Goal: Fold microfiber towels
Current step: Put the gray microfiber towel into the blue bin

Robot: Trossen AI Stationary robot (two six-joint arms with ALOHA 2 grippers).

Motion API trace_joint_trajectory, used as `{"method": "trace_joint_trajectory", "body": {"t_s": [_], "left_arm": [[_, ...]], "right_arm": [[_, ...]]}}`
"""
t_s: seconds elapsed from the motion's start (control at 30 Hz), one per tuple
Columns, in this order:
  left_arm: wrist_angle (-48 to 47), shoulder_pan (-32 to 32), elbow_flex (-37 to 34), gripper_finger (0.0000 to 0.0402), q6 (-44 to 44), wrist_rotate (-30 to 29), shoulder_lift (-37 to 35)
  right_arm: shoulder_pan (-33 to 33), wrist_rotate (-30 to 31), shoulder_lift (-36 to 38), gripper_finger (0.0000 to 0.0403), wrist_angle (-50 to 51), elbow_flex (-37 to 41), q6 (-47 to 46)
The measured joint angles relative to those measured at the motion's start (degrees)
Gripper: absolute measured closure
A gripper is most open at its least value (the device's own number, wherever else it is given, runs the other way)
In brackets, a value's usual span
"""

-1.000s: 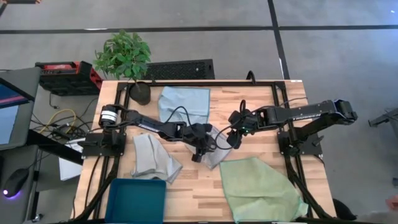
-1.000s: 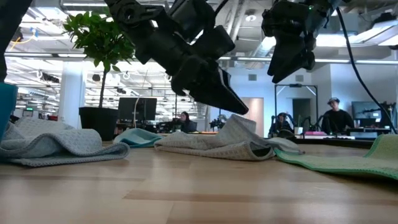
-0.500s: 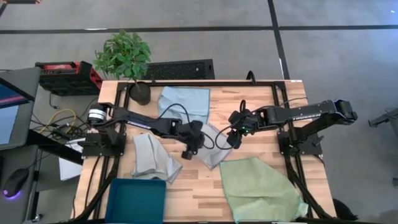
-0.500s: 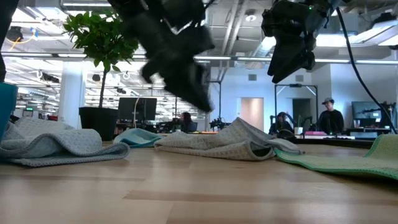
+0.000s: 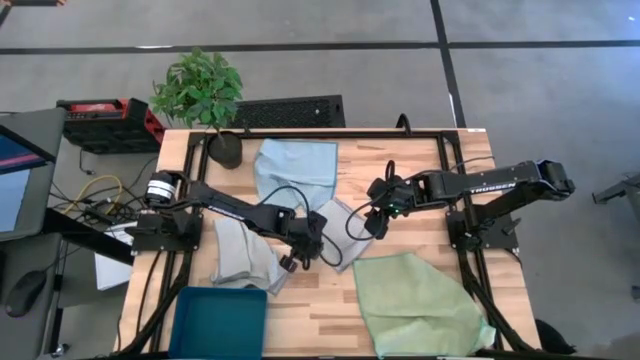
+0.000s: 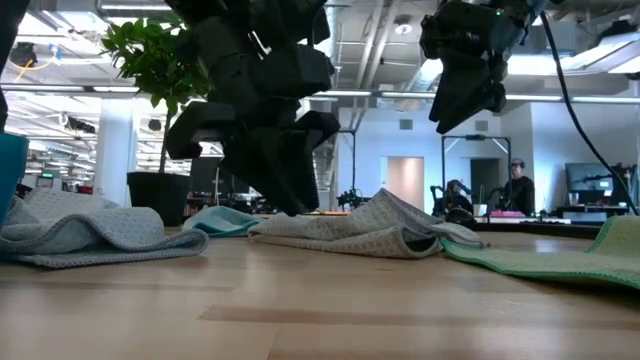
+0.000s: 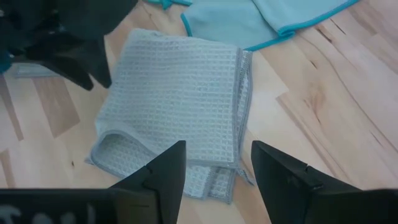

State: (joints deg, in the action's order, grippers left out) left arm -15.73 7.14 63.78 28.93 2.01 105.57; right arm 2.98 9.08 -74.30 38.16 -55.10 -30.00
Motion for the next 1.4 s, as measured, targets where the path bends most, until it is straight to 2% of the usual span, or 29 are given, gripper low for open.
{"method": "trace_joint_trajectory", "body": {"t_s": [0.23,0.3,0.8,0.93,1.1,1.3,1.4], "left_arm": [[0.75,0.63,-0.1,0.0271,-0.79,-5.19,2.92],[3.62,0.63,0.14,0.0271,-1.08,-6.16,3.89],[3.43,0.66,0.5,0.0273,0.37,-7.36,7.91],[2.9,0.67,0.48,0.0305,0.39,-7.48,7.97],[2.06,0.77,0.43,0.0386,-0.12,-8.22,8.07],[-0.9,0.49,0.25,0.0397,-5.49,-8.18,6.82],[-5.05,-0.29,0.01,0.0398,-8.89,-5.15,3.75]], "right_arm": [[0.0,0.0,0.02,0.0198,-0.19,0.01,0.0],[-0.02,0.0,0.01,0.0198,-0.44,0.01,0.02],[0.0,0.0,0.02,0.0198,-0.82,0.01,0.05],[0.0,0.0,0.02,0.0198,-0.79,0.01,0.06],[0.0,0.0,0.02,0.0198,-0.73,0.01,0.06],[-0.01,0.0,0.02,0.0198,-0.67,0.01,0.07],[-0.02,0.0,0.02,0.0198,-0.57,0.01,0.07]]}}
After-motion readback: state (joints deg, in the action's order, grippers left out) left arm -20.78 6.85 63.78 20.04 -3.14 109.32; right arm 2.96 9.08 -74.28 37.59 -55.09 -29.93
